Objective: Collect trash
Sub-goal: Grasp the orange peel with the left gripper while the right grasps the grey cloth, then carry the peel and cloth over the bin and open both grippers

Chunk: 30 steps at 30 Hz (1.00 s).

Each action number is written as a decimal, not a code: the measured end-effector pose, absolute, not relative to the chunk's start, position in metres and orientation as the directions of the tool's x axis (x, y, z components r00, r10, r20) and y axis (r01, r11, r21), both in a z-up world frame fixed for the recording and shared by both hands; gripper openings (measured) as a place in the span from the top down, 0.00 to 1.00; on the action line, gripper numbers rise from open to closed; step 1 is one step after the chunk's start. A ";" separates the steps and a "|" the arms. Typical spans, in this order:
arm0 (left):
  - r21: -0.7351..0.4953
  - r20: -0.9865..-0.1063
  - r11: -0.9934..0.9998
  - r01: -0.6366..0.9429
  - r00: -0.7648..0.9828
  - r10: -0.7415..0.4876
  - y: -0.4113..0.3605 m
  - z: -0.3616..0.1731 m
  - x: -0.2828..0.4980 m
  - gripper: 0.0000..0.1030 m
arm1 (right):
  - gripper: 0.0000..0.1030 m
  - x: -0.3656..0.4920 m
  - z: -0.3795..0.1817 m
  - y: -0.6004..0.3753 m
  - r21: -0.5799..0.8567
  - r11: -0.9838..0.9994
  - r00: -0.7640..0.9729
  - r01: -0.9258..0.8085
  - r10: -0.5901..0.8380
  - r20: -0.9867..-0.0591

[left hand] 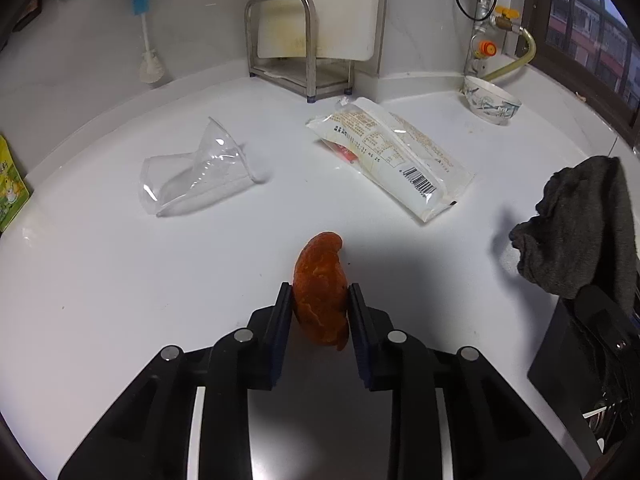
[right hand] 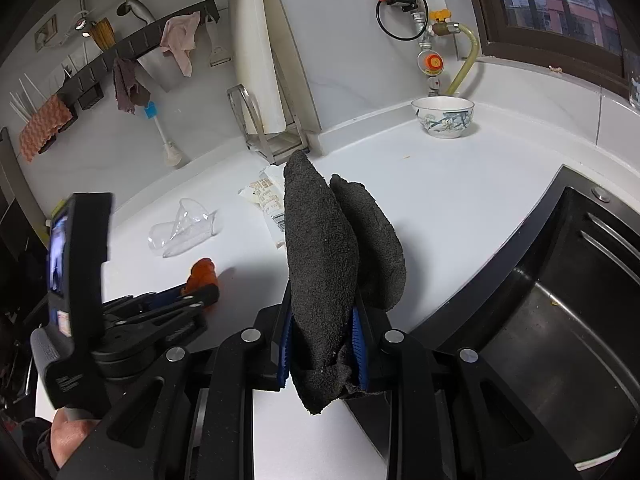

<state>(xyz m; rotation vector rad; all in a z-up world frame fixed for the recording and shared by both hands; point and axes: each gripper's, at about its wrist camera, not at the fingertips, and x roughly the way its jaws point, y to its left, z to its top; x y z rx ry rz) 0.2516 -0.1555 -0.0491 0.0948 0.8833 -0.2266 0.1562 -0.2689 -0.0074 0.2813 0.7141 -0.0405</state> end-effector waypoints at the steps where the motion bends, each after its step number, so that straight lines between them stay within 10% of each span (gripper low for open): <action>1: -0.012 -0.769 0.972 0.233 0.619 -0.158 -0.153 -0.047 0.248 0.73 | 0.77 0.156 -0.008 -0.269 0.246 0.960 0.756 0.131 0.063 -0.651; 30: -0.020 -0.722 0.950 0.313 0.653 -0.230 -0.052 -0.018 0.024 0.74 | 0.77 -0.031 -0.004 -0.164 0.216 0.974 0.731 0.069 0.098 -0.675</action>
